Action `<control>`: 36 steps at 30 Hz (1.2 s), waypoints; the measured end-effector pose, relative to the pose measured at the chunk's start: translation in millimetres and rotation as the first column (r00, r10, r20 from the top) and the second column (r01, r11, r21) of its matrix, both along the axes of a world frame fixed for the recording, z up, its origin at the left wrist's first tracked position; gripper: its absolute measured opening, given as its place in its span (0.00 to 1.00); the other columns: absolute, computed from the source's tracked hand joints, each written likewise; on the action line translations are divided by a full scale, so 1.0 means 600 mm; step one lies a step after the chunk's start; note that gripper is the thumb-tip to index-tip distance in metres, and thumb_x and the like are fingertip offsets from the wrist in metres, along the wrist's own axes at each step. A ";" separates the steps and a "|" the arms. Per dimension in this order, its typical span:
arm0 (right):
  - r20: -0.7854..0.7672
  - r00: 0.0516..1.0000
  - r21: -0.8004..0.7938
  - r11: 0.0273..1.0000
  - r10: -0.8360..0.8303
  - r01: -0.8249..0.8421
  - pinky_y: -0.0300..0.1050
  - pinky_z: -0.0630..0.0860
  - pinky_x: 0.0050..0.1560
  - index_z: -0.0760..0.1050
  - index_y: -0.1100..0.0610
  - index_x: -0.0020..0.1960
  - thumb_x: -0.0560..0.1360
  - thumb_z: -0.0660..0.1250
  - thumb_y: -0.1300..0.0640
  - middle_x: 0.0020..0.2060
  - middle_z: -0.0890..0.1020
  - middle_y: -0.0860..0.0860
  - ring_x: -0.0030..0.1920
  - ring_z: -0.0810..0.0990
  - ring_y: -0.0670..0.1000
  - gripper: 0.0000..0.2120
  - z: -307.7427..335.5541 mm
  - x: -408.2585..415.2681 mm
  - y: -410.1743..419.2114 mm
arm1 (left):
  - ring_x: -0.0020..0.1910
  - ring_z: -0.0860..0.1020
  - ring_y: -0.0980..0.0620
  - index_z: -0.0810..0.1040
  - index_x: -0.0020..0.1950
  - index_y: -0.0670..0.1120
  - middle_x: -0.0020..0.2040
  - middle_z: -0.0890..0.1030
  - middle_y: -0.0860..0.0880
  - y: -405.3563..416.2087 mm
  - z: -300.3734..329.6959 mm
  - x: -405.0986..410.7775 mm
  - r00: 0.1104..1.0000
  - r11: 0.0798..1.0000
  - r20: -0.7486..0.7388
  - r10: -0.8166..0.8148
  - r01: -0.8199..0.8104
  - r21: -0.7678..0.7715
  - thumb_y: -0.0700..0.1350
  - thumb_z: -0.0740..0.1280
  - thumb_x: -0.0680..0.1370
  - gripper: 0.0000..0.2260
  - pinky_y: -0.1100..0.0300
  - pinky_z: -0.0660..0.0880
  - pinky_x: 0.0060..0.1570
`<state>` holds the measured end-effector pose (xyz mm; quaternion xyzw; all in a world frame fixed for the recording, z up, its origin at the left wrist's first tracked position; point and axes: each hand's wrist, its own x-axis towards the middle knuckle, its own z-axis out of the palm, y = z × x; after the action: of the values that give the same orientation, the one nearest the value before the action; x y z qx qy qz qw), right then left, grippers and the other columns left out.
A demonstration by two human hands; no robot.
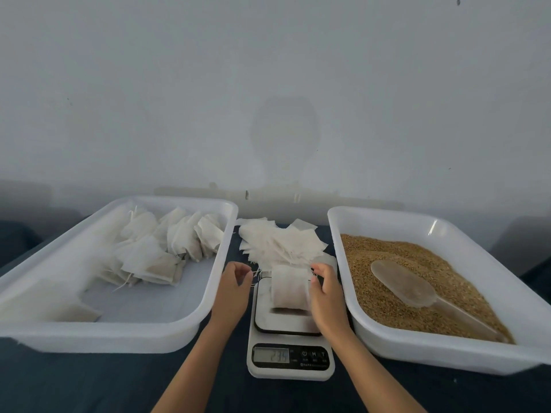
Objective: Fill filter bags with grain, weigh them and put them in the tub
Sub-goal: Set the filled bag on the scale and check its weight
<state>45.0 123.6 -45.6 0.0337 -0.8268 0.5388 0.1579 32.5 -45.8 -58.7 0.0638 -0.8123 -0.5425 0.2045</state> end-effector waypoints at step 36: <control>-0.275 0.959 -0.076 0.993 0.066 -0.090 0.27 0.70 0.42 0.73 0.53 0.49 0.75 0.63 0.66 0.42 0.78 0.44 0.46 0.76 0.40 0.09 0.124 -0.036 -0.138 | 0.32 0.71 0.52 0.69 0.35 0.45 0.34 0.74 0.50 -0.005 0.163 0.020 0.998 0.905 0.047 0.034 -0.011 -0.426 0.50 0.60 0.78 0.14 0.59 0.63 0.33</control>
<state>23.5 40.7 28.9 0.1330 -0.7708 0.5706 0.2502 44.5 -49.0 38.9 0.0413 -0.9153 -0.3484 0.1980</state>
